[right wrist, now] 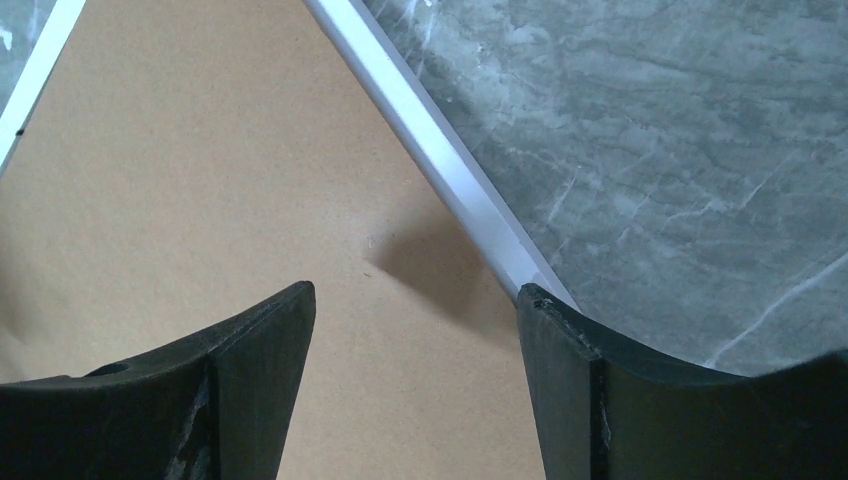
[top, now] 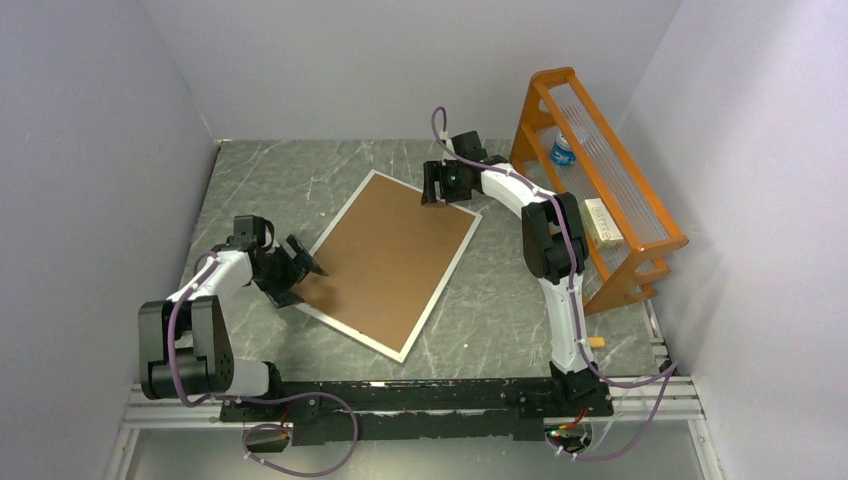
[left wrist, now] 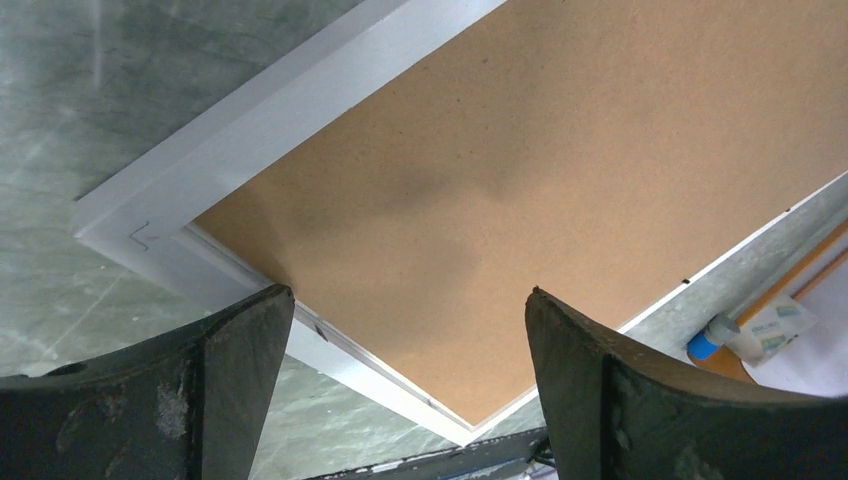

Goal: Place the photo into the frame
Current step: Adjust the photo frame at the center of the board.

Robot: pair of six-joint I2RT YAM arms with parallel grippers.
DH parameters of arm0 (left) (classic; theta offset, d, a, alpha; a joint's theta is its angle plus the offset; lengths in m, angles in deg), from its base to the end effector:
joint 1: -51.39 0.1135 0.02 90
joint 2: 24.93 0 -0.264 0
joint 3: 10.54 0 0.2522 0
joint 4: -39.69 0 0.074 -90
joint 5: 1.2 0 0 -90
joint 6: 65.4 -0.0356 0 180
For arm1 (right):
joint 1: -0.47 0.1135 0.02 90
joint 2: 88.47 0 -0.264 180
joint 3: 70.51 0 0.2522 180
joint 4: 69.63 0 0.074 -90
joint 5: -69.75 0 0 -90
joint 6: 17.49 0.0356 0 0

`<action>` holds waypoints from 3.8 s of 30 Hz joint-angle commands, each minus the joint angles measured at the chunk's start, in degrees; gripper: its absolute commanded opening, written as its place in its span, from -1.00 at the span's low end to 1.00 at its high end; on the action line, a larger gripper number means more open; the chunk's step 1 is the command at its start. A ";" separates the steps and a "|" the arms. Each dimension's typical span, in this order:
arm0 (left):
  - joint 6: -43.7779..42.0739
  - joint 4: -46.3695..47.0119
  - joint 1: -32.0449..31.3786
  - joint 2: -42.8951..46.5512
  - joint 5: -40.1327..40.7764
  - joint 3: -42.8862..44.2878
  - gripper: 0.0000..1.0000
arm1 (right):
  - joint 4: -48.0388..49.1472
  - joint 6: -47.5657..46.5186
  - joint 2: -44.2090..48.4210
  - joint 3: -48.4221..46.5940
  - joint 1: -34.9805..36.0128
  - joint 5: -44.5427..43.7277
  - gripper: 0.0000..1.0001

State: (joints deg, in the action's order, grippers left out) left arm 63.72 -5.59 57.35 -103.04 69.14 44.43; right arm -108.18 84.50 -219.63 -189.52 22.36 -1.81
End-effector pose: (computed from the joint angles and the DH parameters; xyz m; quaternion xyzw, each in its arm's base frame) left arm 0.2370 0.0127 0.1727 -0.3415 0.9062 -0.2134 0.1289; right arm 0.4677 0.2001 0.1758 -0.1339 0.9215 0.2411 0.2736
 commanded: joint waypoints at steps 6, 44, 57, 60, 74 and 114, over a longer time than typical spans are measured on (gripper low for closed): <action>-0.45 -1.53 0.04 1.39 2.92 -4.07 0.88 | -3.27 -3.60 -0.49 1.02 0.26 8.09 0.54; 12.60 -21.10 -0.03 17.37 25.05 -0.80 0.87 | -4.71 -3.33 7.67 9.15 0.72 11.70 0.50; 10.52 -3.98 0.11 4.24 13.14 -5.92 0.84 | 5.31 5.27 10.74 12.69 2.89 7.29 0.43; 11.24 -4.02 0.13 4.92 15.10 -6.33 0.85 | 10.43 10.53 9.84 12.11 4.05 4.98 0.40; 8.15 -0.71 0.73 2.39 9.69 -5.27 0.86 | 9.29 7.02 -7.77 -10.39 5.24 3.40 0.42; -5.81 7.73 3.45 -23.39 -6.02 15.67 0.87 | 5.77 3.13 5.47 13.64 4.93 20.34 0.25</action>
State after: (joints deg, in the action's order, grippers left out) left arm 60.92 -23.30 61.96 -121.38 69.53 54.92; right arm -96.23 80.11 -219.25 -182.53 24.39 14.82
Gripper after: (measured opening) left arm 0.940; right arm 0.640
